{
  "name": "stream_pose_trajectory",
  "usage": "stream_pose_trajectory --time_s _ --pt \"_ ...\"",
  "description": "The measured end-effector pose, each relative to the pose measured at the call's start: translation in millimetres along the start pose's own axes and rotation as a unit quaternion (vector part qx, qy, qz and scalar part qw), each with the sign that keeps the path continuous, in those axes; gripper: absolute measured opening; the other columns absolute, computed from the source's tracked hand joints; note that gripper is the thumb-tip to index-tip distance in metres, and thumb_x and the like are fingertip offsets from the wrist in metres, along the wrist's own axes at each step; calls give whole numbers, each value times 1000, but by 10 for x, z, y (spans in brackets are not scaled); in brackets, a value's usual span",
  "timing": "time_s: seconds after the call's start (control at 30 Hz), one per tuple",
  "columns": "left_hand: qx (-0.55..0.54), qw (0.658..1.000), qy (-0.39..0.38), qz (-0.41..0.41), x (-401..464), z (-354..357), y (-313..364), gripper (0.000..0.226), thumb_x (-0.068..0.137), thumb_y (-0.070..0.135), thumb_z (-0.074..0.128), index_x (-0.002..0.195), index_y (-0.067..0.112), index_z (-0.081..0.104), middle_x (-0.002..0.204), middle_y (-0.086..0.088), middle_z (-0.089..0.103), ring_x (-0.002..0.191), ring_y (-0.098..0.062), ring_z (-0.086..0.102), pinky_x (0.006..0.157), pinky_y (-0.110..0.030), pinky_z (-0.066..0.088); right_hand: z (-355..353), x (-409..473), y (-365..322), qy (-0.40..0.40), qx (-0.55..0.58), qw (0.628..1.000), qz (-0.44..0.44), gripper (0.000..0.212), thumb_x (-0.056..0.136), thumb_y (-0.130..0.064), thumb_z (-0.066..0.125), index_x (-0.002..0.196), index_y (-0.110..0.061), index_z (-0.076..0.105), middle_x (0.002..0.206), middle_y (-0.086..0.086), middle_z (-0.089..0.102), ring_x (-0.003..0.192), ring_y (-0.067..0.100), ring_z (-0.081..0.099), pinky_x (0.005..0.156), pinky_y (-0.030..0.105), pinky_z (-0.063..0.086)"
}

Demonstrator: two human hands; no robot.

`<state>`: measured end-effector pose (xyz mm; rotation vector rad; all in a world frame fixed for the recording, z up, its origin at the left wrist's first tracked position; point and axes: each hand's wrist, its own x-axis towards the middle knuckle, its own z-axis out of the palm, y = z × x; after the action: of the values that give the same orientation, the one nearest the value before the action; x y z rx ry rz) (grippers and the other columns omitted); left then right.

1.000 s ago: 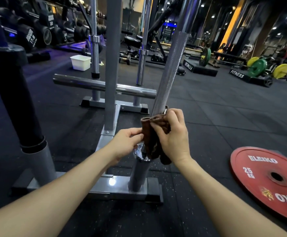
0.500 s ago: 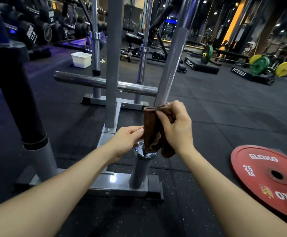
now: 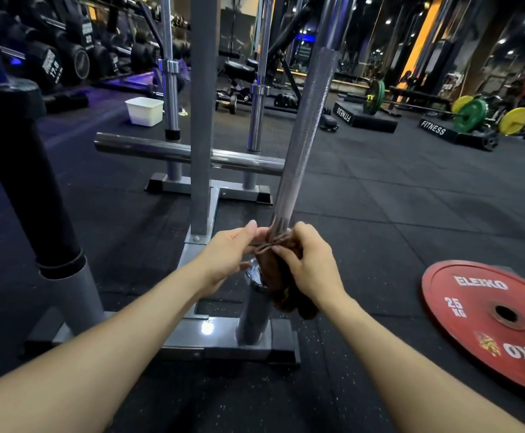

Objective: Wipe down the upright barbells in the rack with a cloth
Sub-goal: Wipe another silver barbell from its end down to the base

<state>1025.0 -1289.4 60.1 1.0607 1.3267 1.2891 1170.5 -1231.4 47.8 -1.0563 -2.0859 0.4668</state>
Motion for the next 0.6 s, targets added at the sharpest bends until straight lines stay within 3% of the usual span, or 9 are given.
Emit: stream_pose_trajectory --time_s 0.1,0.2,0.4,0.5,0.6 --pt "2 1000 9 9 19 10 -31 39 102 36 32 113 18 65 116 1 67 112 -11 58 89 -31 44 -88 84 -97 56 17 998 -16 25 83 -21 70 74 -17 47 82 -2 51 81 22 52 74 38 44" --pt "1 1000 19 11 38 -4 -62 36 102 36 33 105 22 66 109 5 68 107 -7 60 84 -27 46 -294 269 -325 130 42 990 -46 24 83 -21 71 79 -11 50 87 0 53 82 17 52 73 28 42" --pt "9 1000 12 9 59 -26 -77 42 102 38 33 115 15 65 116 2 68 114 -10 58 96 -37 45 -132 217 -215 100 78 992 -28 19 91 -20 62 80 -17 47 87 2 55 80 15 52 71 24 40" --pt "-3 1000 6 -3 3 3 -62 41 102 37 31 121 17 63 120 0 66 115 -11 57 100 -37 41 -52 55 -107 31 32 999 6 39 90 -20 63 68 -30 32 78 -6 46 77 19 48 69 32 37" --pt "-2 1000 5 -2 -13 22 -30 40 101 38 32 115 20 64 118 1 67 115 -12 58 99 -36 43 -151 96 -264 98 47 994 -22 38 88 -21 66 68 -33 35 83 -5 48 81 19 50 73 32 40"
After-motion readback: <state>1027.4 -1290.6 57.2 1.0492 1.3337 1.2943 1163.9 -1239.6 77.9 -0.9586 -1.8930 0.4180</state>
